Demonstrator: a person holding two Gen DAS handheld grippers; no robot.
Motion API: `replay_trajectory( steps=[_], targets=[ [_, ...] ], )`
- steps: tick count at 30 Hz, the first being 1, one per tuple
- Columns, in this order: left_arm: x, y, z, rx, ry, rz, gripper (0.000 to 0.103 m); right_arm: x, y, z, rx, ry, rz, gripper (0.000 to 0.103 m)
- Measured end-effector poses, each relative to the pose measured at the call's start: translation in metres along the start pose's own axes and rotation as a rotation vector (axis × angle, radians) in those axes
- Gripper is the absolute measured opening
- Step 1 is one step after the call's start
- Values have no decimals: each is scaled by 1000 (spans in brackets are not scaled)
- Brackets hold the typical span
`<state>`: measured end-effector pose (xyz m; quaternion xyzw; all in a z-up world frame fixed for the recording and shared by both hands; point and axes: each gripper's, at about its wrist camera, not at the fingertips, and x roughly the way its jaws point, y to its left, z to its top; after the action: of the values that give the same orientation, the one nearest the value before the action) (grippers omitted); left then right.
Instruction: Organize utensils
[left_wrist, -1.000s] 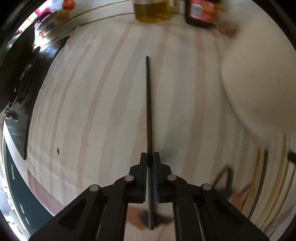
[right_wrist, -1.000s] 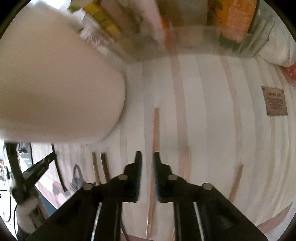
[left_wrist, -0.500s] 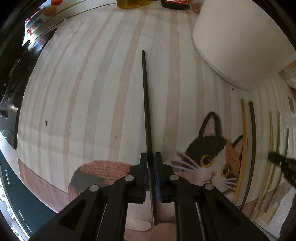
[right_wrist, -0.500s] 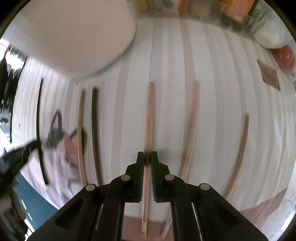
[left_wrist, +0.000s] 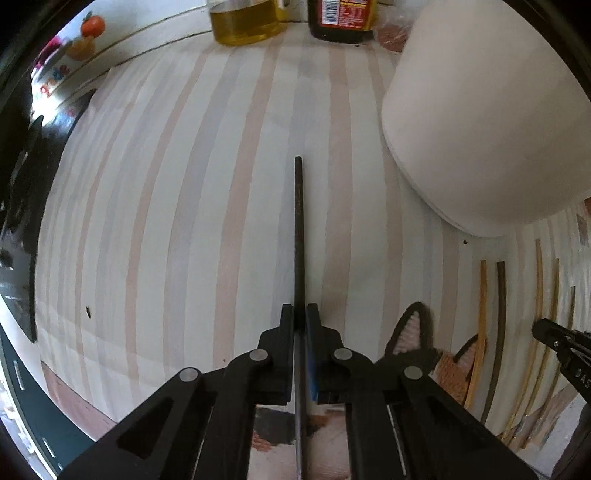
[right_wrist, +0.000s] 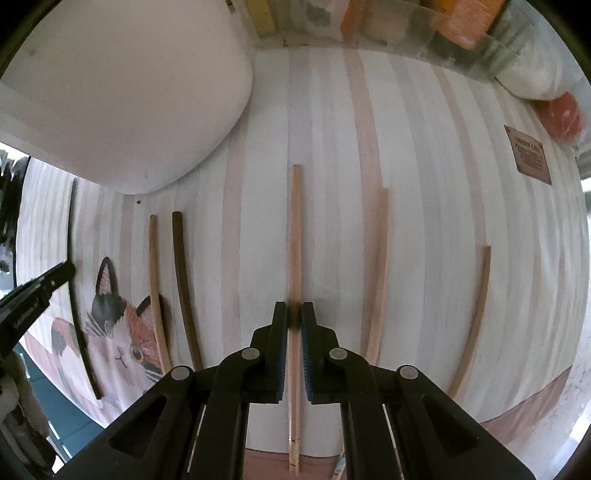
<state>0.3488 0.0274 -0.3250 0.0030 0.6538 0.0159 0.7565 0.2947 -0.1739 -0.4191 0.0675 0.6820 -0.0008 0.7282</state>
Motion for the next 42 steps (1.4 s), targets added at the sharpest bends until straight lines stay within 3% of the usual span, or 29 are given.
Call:
replay_trajectory(
  steps=[11, 13, 22, 31, 42],
  targets=[
    [-75, 1, -33, 8, -116, -65, 3, -50, -11, -45, 68, -219, 141, 7],
    [-96, 3, -35, 15, -151, -77, 3, -76, 4, -48, 79, -261, 160, 7],
    [-194, 5, -25, 27, -372, -149, 3, -201, -16, -40, 85, -504, 253, 7],
    [-296, 13, 3, 7, -598, -219, 3, -327, 14, -13, -11, -703, 339, 7],
    [-357, 9, 53, 15, -713, -222, 3, -400, 39, 53, -57, -851, 338, 7]
  ],
)
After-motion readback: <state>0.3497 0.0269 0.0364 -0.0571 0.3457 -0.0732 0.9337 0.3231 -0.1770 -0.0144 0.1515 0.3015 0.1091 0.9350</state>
